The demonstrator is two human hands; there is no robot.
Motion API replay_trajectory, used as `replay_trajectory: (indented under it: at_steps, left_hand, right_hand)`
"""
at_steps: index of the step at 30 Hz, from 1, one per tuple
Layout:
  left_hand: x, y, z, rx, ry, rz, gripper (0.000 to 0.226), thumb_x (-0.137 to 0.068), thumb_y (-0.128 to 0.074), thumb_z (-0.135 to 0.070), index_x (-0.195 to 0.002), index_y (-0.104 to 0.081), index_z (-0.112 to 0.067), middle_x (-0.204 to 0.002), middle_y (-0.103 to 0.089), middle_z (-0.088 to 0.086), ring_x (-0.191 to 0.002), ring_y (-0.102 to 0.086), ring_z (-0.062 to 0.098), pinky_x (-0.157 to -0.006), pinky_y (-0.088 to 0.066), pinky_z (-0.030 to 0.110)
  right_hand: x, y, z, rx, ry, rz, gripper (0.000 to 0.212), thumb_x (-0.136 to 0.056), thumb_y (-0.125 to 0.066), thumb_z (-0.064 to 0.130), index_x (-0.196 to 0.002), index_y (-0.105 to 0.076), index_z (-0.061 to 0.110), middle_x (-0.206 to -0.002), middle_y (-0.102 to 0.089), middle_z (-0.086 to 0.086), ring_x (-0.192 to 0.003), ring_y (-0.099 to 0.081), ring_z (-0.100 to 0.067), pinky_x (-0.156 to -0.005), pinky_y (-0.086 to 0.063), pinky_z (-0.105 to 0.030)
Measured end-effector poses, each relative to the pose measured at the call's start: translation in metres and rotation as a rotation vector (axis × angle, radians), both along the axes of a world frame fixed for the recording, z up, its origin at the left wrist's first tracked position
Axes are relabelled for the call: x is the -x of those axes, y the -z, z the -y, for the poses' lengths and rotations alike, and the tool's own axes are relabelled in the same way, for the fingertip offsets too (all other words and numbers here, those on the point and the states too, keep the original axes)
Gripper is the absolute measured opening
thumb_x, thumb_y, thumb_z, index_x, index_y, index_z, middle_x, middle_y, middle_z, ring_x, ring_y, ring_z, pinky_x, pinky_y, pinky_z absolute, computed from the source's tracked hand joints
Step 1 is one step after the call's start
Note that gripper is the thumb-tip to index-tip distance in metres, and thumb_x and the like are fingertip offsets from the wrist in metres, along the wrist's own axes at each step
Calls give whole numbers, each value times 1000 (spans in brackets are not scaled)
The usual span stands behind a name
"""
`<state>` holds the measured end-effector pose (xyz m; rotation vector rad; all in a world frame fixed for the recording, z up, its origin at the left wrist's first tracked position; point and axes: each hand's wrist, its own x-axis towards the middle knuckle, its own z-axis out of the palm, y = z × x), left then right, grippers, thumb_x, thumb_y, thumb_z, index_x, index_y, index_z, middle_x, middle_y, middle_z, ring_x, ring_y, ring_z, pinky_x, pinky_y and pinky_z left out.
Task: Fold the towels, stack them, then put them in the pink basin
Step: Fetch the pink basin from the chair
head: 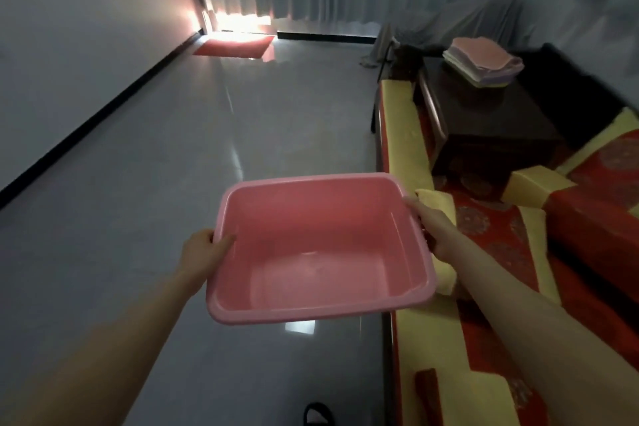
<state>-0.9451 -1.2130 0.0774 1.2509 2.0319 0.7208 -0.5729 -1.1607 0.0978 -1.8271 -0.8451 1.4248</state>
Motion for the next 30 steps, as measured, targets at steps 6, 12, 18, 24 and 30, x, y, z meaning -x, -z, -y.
replay_trajectory:
  at_steps: [6, 12, 18, 24, 30]
  left_hand:
    - [39, -15, -150, -27, -56, 8, 55, -95, -42, -44, -65, -57, -1, -65, -55, 11, -62, -47, 25, -57, -35, 34]
    - [53, -25, -315, -65, 24, -28, 58, -93, -43, -46, -70, -64, 3, -72, -63, 19, -68, -55, 31, -60, -38, 35]
    - [46, -43, -500, -99, 163, 26, 52, -96, -43, -42, -75, -65, 1, -77, -64, 18, -69, -54, 28, -65, -42, 35]
    - [-12, -74, -672, -154, 377, -42, 56, -95, -42, -45, -82, -67, 3, -84, -68, 24, -82, -63, 37, -74, -46, 40]
    - [-110, -74, -813, -197, 571, -14, 60, -96, -42, -42, -82, -64, 12, -81, -66, 29, -74, -60, 35, -75, -48, 45]
  right_hand:
    - [43, -12, -133, 7, 116, -87, 28, -86, -61, 37, -82, -71, 11, -73, -67, -8, -67, -62, -22, -60, -51, -29]
    - [59, -26, -266, -22, 178, -48, 31, -89, -55, 35, -86, -68, 7, -78, -66, -12, -72, -62, -26, -68, -53, -35]
    - [49, -41, -400, -75, 368, -38, 35, -90, -56, 39, -91, -70, 7, -87, -68, -16, -77, -64, -28, -64, -51, -34]
    - [14, -69, -492, -87, 567, -57, 26, -92, -55, 36, -83, -65, 13, -79, -63, -11, -72, -59, -24, -58, -44, -31]
    - [-52, -59, -571, -72, 773, -75, 27, -92, -54, 37, -80, -63, 15, -82, -64, -13, -76, -59, -28, -63, -47, -34]
